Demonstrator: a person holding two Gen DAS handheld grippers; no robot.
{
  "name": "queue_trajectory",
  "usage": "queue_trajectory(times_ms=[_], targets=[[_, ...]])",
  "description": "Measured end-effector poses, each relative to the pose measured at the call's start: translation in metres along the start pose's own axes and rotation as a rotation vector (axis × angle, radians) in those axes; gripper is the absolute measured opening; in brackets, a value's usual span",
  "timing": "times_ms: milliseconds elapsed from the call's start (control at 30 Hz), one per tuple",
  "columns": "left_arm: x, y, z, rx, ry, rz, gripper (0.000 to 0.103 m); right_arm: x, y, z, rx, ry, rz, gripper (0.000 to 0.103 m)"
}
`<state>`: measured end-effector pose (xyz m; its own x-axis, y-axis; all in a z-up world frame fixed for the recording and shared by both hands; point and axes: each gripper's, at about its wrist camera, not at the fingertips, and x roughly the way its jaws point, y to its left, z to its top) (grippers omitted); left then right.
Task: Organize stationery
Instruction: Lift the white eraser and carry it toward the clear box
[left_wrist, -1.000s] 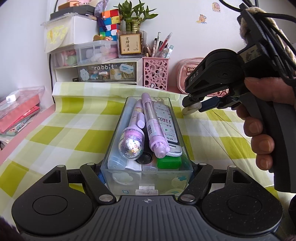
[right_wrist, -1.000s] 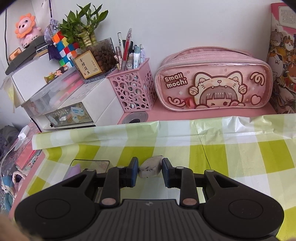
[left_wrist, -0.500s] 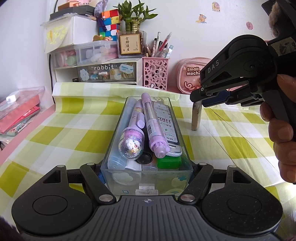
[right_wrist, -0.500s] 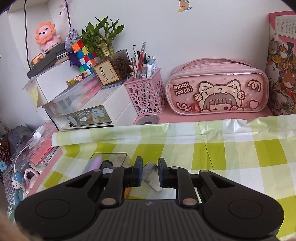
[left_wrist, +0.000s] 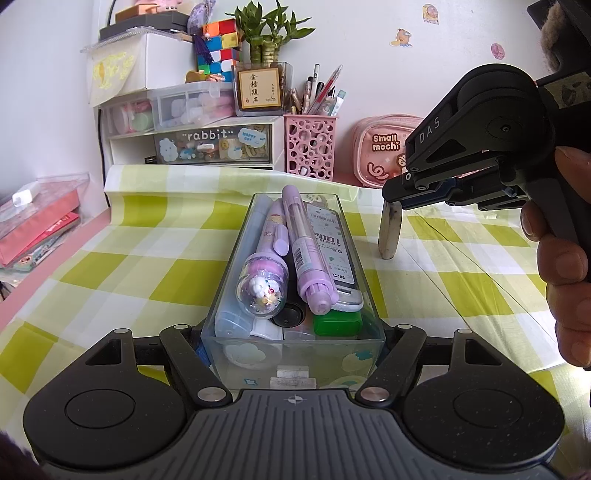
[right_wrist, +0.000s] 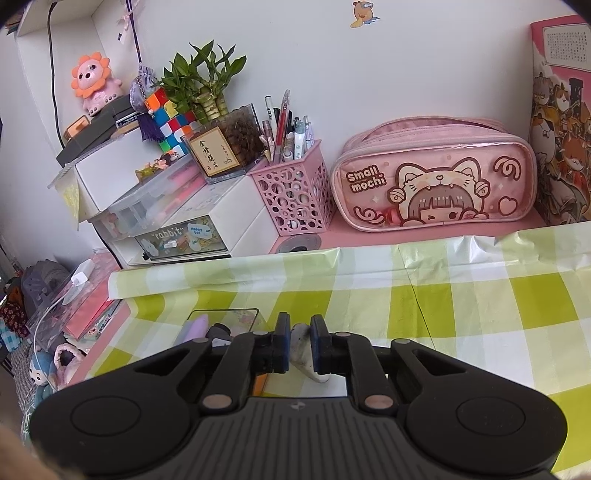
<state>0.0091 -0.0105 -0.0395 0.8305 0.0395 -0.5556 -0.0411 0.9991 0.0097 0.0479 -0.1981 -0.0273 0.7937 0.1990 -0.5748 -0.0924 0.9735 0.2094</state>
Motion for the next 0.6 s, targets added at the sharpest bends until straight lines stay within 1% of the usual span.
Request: queue_trajectory(times_ms=[67,300,367,433,600], targets=[[0.0,0.0,0.0,0.0,0.0,0.0,0.073,-0.001,0.0,0.0,0.004,0.002,0.003,0.001],[0.0,0.0,0.0,0.0,0.0,0.0,0.073,0.003,0.003,-0.002,-0.019,0.009,0.014,0.002],[0.0,0.0,0.0,0.001,0.0,0.0,0.073,0.005,0.003,-0.003,-0.027,0.02,0.019,0.006],[0.0,0.0,0.0,0.0,0.0,0.0,0.073,0.006,0.005,-0.004,-0.035,0.023,0.013,0.012],[0.0,0.0,0.0,0.0,0.0,0.0,0.073,0.01,0.007,-0.007,-0.045,0.042,0.024,0.016]])
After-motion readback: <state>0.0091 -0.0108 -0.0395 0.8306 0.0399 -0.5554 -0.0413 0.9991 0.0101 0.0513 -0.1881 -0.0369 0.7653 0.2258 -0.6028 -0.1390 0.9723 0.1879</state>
